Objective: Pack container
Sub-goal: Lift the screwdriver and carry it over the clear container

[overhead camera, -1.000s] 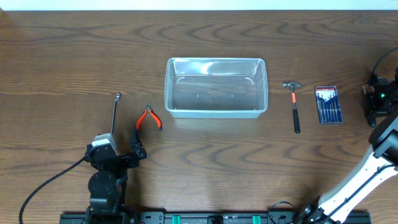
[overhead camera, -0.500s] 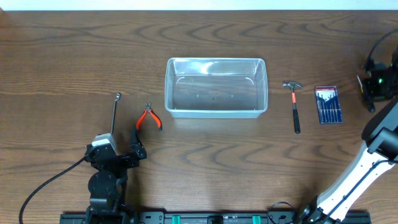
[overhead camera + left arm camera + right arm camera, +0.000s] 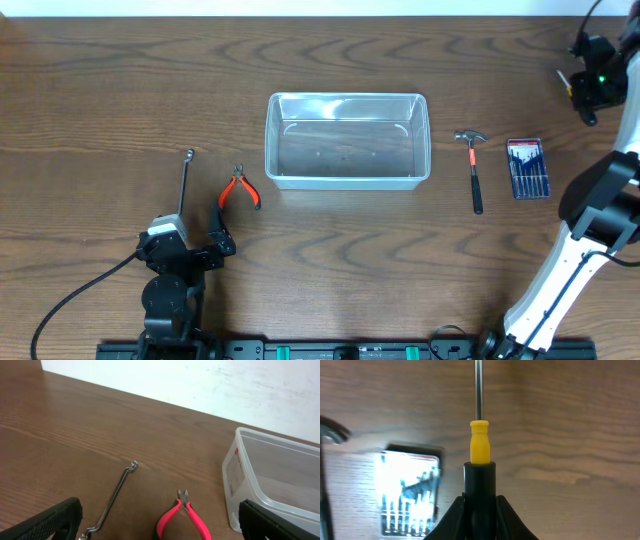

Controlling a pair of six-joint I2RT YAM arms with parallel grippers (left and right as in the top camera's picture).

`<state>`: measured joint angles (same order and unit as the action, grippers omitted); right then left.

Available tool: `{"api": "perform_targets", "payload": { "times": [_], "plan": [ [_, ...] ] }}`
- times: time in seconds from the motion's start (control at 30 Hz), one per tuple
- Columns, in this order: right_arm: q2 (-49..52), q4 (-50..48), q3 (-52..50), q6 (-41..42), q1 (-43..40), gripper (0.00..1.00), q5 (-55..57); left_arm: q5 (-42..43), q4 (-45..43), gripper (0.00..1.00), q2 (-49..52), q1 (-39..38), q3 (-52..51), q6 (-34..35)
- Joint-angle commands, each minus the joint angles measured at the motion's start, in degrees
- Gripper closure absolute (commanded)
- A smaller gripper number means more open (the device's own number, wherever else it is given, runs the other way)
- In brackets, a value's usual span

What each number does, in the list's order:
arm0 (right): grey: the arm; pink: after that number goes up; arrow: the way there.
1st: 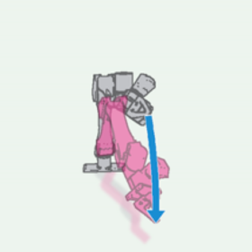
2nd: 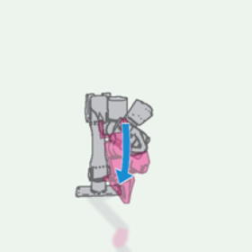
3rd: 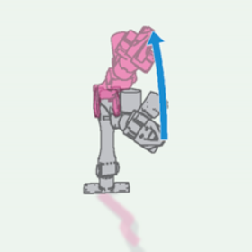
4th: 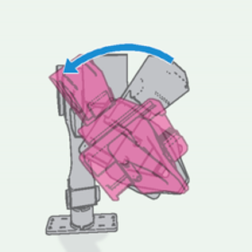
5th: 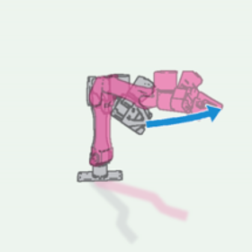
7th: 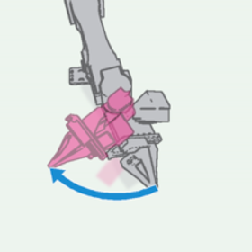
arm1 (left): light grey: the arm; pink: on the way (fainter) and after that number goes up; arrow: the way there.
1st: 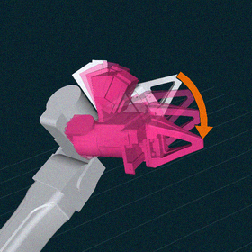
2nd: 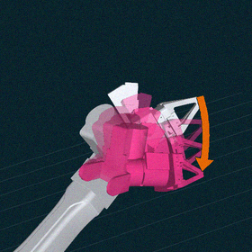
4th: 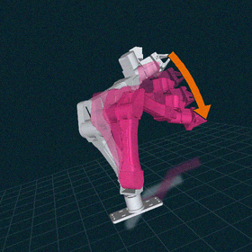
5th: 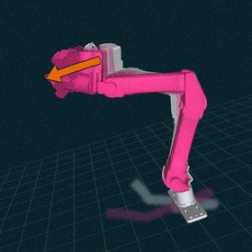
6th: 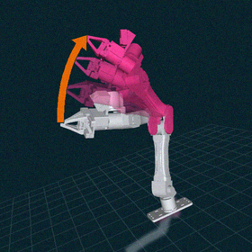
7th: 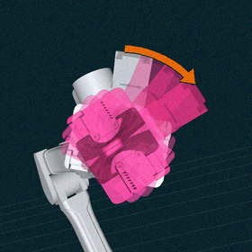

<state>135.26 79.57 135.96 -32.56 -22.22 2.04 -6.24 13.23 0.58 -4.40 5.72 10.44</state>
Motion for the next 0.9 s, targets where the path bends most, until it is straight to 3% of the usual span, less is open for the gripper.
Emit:
{"api": "perform_targets", "payload": {
  "times": [0.0, 0.3, 0.87],
  "plan": [
    [-1.3, 0.7, 1.2, 0.5, 1.7, 0.99, -1.4, -0.5, 0.6, 0.02, -0.3, -0.3, -1.4, -0.8],
    [-7.3, 0.0, 1.3, -2.5, 8.8, 0.99, -3.4, -0.5, 0.6, 0.02, -0.3, -0.3, -1.4, -0.8],
    [-19.7, 1.1, 1.3, -5.7, 30.1, 0.99, -7.6, -0.5, 0.6, 0.02, -0.3, -0.3, -1.4, -0.8]
  ]
}}
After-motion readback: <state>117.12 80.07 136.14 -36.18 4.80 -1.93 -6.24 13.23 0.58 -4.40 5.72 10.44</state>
